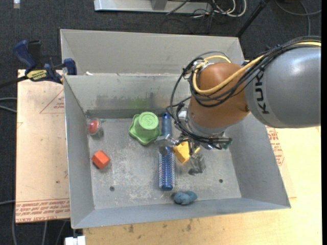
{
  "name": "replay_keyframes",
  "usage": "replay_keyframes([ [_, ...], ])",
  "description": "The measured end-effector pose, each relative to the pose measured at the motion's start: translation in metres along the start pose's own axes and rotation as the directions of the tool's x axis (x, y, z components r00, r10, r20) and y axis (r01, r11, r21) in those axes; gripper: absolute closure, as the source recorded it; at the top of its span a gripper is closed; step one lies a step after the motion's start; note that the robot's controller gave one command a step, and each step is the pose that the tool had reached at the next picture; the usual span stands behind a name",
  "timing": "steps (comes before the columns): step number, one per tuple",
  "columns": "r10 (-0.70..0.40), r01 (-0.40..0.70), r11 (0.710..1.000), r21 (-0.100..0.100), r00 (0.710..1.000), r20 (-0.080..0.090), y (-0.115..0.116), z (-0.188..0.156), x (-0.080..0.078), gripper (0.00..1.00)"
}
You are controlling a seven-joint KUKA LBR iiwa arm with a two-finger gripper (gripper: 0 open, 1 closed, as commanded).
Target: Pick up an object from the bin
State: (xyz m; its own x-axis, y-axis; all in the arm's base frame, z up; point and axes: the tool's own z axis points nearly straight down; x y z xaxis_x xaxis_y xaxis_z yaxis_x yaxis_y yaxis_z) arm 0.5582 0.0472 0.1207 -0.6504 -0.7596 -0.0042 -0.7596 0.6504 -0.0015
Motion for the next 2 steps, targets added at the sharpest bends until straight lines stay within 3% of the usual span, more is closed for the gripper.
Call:
replay_keyframes([
  [1, -0.592, 0.592, 0.806, -0.003, 0.806, 0.001, -0.0150, 0.0514, -0.0120, 0.00],
  [2, -0.588, 0.588, 0.809, -0.004, 0.809, 0.001, -0.0143, 0.0515, -0.0130, 0.00],
])
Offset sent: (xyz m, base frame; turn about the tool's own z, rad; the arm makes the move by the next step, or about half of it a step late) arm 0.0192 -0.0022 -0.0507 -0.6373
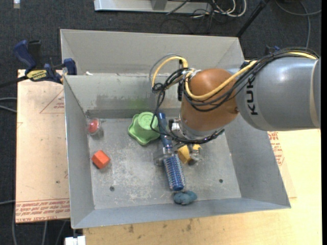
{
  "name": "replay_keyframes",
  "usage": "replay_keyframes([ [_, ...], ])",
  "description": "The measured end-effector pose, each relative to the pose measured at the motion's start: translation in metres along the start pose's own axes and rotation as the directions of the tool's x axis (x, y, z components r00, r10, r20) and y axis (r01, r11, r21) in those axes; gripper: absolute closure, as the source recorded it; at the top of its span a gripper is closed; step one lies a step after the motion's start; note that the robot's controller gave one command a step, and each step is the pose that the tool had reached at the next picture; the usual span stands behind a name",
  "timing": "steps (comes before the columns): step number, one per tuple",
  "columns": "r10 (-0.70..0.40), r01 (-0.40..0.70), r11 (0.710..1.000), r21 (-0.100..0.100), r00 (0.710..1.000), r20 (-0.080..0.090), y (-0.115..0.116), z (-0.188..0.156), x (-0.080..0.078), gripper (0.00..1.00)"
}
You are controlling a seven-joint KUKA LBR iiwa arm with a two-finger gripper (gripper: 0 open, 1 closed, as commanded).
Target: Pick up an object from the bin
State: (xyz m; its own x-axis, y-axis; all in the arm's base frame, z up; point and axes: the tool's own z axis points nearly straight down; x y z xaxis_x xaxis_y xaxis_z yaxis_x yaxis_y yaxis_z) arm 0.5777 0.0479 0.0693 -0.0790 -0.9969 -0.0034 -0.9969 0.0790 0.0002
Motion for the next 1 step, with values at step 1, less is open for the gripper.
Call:
replay_keyframes([
  [1, 0.000, 0.000, 1.000, -0.002, 1.000, 0.000, 0.0008, 0.0010, 0.0001, 1.00],
])
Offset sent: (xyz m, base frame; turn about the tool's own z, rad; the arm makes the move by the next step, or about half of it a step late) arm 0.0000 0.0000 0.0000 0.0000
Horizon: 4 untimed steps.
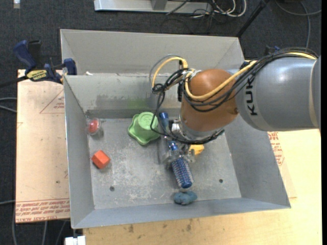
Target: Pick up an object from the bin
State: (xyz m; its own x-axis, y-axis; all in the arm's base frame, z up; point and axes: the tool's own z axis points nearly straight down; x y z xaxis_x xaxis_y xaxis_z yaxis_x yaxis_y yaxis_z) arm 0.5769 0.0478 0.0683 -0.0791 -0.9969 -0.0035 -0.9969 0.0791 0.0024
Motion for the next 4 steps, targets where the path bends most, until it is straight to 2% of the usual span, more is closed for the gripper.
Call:
replay_keyframes([
  [1, 0.005, -0.005, 1.000, 0.009, 1.000, 0.000, -0.002, -0.071, -0.002, 1.00],
  [2, 0.009, -0.009, 1.000, 0.005, 1.000, -0.001, -0.002, -0.096, -0.003, 1.00],
  [4, 0.017, -0.017, 1.000, 0.003, 1.000, 0.000, -0.002, -0.113, -0.005, 1.00],
])
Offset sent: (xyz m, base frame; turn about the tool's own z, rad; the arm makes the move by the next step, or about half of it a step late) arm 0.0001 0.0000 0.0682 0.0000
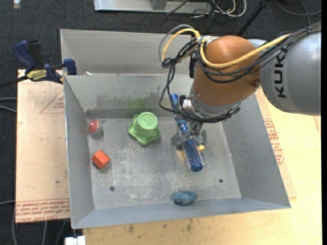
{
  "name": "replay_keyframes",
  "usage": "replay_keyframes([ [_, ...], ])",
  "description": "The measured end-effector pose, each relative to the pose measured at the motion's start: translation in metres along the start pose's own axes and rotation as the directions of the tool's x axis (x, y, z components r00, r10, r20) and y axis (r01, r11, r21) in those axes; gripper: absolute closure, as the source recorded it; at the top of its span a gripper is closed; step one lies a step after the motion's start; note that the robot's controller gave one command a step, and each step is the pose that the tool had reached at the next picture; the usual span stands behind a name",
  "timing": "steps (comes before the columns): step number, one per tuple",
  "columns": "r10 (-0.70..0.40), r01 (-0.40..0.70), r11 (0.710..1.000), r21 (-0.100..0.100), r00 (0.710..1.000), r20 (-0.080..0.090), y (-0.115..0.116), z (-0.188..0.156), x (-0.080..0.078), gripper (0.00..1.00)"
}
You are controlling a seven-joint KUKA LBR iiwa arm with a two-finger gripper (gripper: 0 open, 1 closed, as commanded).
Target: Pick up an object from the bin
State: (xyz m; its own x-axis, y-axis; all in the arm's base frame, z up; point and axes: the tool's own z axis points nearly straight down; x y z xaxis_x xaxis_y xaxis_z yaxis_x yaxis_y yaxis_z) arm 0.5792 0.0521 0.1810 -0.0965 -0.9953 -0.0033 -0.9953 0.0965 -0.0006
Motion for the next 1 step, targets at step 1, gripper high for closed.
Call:
replay_keyframes([
  [1, 0.004, -0.004, 1.000, 0.001, 1.000, 0.000, -0.0003, -0.0128, -0.0010, 1.00],
])
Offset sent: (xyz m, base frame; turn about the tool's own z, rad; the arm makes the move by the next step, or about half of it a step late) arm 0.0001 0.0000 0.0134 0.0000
